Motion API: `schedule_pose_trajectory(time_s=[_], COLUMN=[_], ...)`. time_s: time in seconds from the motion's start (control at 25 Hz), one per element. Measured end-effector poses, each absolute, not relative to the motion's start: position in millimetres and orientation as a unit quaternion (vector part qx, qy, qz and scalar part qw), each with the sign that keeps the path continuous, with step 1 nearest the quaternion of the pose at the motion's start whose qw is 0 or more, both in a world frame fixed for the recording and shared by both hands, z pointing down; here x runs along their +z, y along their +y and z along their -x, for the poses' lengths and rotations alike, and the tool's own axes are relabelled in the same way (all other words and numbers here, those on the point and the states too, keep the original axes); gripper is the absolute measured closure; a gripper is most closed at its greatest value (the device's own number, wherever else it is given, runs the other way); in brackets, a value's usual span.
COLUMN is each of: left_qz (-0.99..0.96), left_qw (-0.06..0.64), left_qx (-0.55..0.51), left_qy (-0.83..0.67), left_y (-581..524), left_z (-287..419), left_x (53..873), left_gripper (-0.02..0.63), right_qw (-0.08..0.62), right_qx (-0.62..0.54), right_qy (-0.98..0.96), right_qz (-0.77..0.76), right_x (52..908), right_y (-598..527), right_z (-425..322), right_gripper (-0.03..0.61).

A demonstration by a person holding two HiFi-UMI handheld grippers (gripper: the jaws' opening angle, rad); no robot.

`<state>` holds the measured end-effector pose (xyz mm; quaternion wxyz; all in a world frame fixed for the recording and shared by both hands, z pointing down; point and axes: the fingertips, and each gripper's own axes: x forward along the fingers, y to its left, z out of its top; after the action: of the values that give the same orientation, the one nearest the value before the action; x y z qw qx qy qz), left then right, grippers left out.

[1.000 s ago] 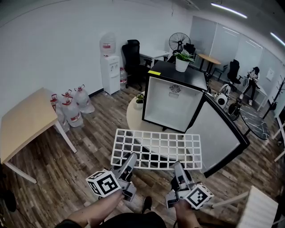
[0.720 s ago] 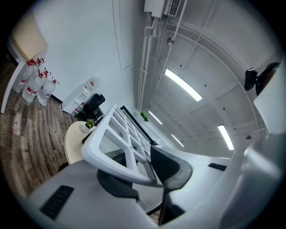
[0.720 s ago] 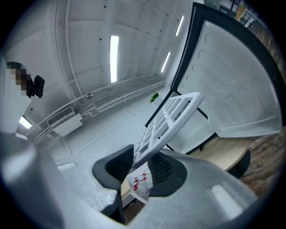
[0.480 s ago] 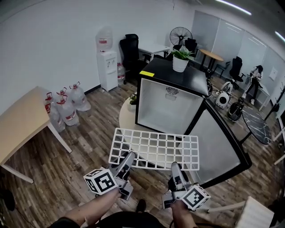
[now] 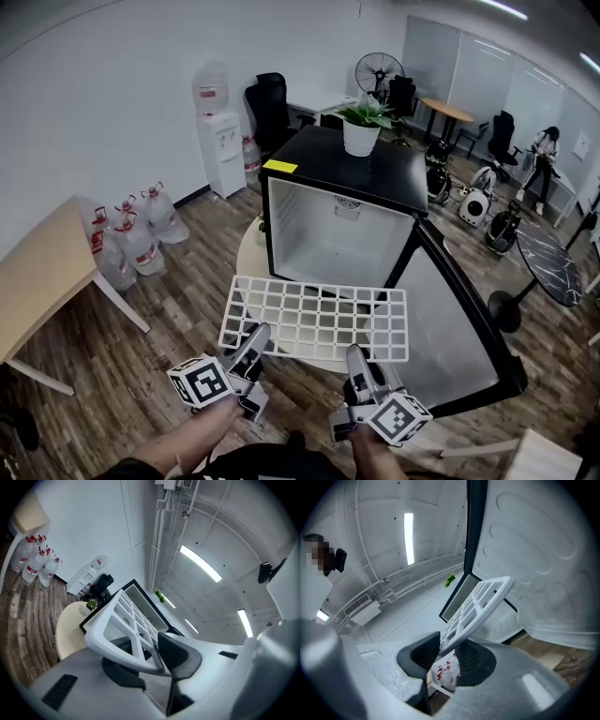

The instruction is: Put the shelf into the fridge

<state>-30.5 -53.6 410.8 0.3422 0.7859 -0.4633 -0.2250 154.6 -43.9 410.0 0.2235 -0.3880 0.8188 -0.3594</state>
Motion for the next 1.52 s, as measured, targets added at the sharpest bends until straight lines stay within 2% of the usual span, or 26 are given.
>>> schedule_pose_trajectory(time_s=[0.6,1.08,1.52], left_qz=[-0.789,-0.81,-0.82], left_qw=[0.359,0.401,0.452], left_qx=[-0.206,-0.169,-0.136], left_qy=[-0.454,-0.393,-0.324], left_y=[-123.5,-197.2,-250.2], left_z=[24.9,61.9,57.4], left_x=[427.3,454.5,479.7], left_gripper=[0.518,0.518,0.518], right_qw=[0.223,0.198,0.182], right_qx=[-0.372,-0.375,-0.364], right_qy=[0.804,0.749,0.702], right_qz=[0.407,0.51,0.584], right_x=[431.2,460.4,475.5], right_y=[-104.2,-145.7,-174.4], right_z=[-159.6,-128.4,-123.0], right_gripper=[0.477,0.477,0.477])
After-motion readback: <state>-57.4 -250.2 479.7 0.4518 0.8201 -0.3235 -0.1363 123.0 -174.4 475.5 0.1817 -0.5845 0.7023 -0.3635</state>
